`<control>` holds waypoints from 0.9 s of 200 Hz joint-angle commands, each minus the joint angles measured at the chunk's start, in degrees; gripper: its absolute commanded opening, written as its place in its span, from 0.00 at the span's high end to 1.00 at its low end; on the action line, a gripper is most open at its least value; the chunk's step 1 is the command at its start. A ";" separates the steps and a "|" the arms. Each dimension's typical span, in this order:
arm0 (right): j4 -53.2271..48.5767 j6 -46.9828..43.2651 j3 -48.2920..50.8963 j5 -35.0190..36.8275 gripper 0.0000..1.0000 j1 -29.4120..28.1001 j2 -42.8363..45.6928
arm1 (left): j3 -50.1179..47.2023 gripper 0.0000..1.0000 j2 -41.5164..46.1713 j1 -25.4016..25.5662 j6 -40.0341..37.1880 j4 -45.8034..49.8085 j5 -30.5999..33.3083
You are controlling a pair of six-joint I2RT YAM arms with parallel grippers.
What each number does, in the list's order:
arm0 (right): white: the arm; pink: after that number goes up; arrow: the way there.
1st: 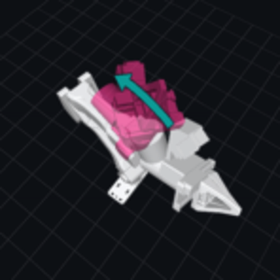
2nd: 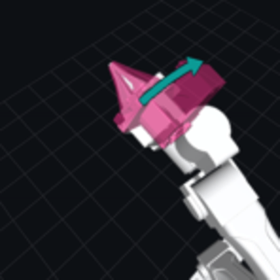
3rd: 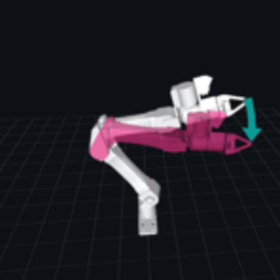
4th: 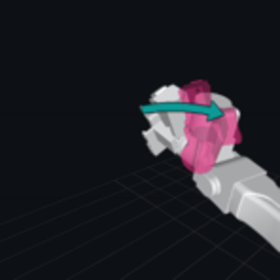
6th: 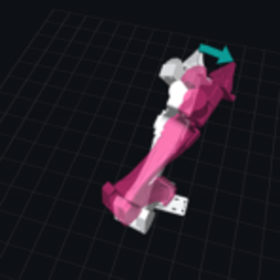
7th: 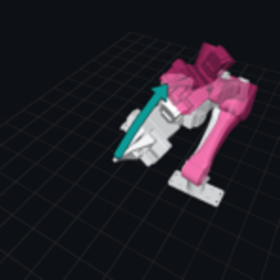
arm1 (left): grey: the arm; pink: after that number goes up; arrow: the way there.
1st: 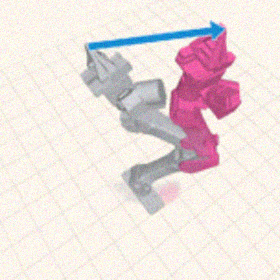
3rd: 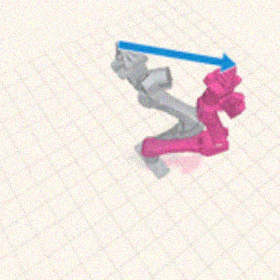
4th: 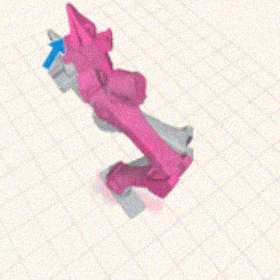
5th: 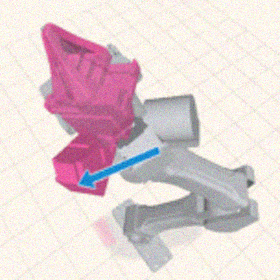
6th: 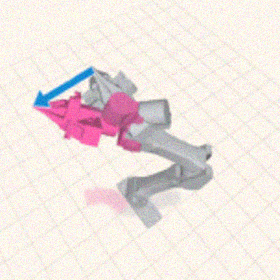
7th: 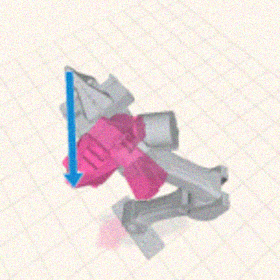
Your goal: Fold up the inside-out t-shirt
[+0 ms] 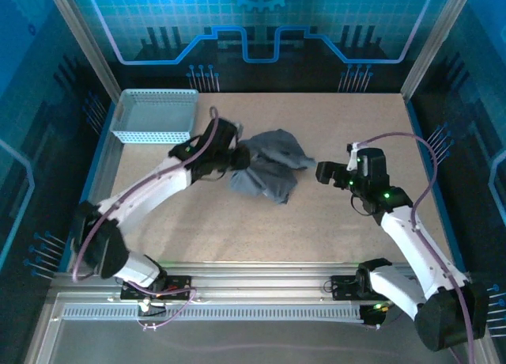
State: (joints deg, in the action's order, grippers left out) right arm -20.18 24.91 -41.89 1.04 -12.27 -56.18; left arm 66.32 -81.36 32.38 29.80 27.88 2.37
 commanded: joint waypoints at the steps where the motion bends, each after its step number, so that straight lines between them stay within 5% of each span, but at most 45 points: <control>1: 1.22 1.11 0.51 0.51 0.00 -2.83 -2.78 | -11.26 0.63 8.45 -1.82 5.64 -5.91 4.27; 49: 1.50 2.27 -6.28 2.92 0.01 -7.94 -15.15 | -17.11 0.22 14.09 -4.87 4.35 -3.12 6.59; 79: -0.01 2.54 -12.74 5.46 0.03 -9.94 -23.87 | -13.77 0.13 9.90 -7.33 2.97 -5.72 3.70; 152: -3.02 4.00 -21.16 0.75 0.14 -10.67 -38.53 | -11.23 0.22 -2.33 -8.55 2.14 -8.88 -5.68; 180: -1.81 3.75 -21.74 -4.19 0.39 -11.48 -41.96 | -11.31 0.41 -4.74 -8.49 1.22 -9.48 -9.54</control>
State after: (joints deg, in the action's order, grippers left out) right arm -20.86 28.38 -61.65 1.39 -22.13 -95.57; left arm 55.66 -84.09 24.16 32.36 20.51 -1.32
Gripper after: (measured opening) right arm 0.705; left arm 0.653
